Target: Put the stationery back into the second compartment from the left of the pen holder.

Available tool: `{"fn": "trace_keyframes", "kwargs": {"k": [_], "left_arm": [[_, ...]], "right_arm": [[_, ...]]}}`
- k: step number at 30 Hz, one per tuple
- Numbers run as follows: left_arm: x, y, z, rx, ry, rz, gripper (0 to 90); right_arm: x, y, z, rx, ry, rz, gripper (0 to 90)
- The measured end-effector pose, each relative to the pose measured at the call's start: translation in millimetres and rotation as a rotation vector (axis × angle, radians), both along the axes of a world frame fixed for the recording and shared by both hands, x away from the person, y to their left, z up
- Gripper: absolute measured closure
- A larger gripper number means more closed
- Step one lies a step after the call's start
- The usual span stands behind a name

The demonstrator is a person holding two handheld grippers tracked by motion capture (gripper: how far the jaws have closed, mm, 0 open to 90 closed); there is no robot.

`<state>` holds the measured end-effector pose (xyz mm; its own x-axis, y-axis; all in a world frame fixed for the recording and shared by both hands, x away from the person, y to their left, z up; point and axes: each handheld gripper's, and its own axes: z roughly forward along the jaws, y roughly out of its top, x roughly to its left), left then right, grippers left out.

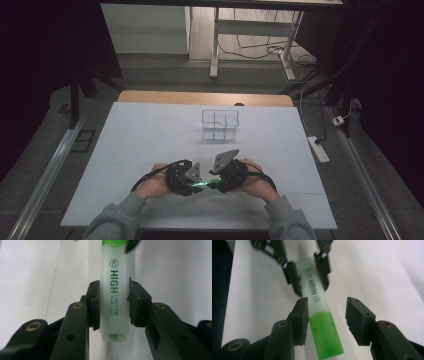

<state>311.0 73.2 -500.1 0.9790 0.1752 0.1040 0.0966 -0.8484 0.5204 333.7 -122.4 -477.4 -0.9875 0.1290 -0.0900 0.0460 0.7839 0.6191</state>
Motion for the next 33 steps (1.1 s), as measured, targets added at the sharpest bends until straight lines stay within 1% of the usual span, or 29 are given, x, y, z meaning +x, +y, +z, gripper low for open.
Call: {"fn": "trace_keyframes", "kwargs": {"k": [2, 3, 4, 5, 6, 10, 12, 13, 16, 20, 21, 26, 31, 33], "left_arm": [[1.1, 0.7, -0.1, -0.009, -0.001, 0.008, 65.4], [1.8, 1.5, 0.0, -0.007, -0.005, 0.013, 65.4], [2.8, 2.7, 0.0, -0.006, -0.008, 0.022, 65.4], [3.4, 3.6, 0.1, -0.008, -0.008, 0.03, 65.4], [4.4, 5.2, 0.5, -0.011, -0.011, 0.039, 65.4], [8.4, 12.5, 2.1, -0.03, -0.018, 0.082, 65.4], [10.8, 17.0, 2.0, -0.043, -0.019, 0.116, 65.3], [11.5, 18.4, 2.1, -0.047, -0.019, 0.125, 65.3], [13.3, 22.9, 2.7, -0.063, -0.022, 0.156, 65.3], [14.7, 27.1, 4.0, -0.079, -0.029, 0.19, 65.3], [15.2, 28.2, 4.3, -0.08, -0.032, 0.196, 65.3], [16.1, 32.6, 5.3, -0.114, -0.046, 0.233, 65.3], [15.5, 34.7, 7.0, -0.158, -0.069, 0.26, 65.3], [15.6, 35.1, 7.6, -0.168, -0.066, 0.263, 65.3]], "right_arm": [[1.6, -2.9, 1.6, 0.029, -0.003, -0.04, 48.3], [2.7, -4.5, 2.1, 0.046, -0.001, -0.06, 47.1], [4.0, -6.0, 2.6, 0.058, 0.004, -0.081, 46.1], [5.9, -8.1, 2.9, 0.067, 0.027, -0.095, 45.1], [6.6, -9.0, 3.0, 0.07, 0.032, -0.105, 43.7], [9.4, -14.5, 4.7, 0.116, 0.026, -0.169, 38.4], [11.1, -18.0, 6.5, 0.149, 0.023, -0.198, 37.7], [12.0, -20.3, 7.6, 0.161, 0.018, -0.217, 37.6], [14.1, -24.9, 8.5, 0.183, 0.014, -0.255, 37.1], [16.3, -29.7, 7.9, 0.204, 0.014, -0.289, 36.7], [16.6, -30.6, 7.9, 0.201, 0.009, -0.297, 36.6], [19.0, -35.3, 7.0, 0.216, 0.008, -0.344, 35.6], [20.7, -37.8, 4.9, 0.25, 0.022, -0.374, 34.8], [20.9, -38.0, 4.2, 0.263, 0.034, -0.376, 34.8]]}}
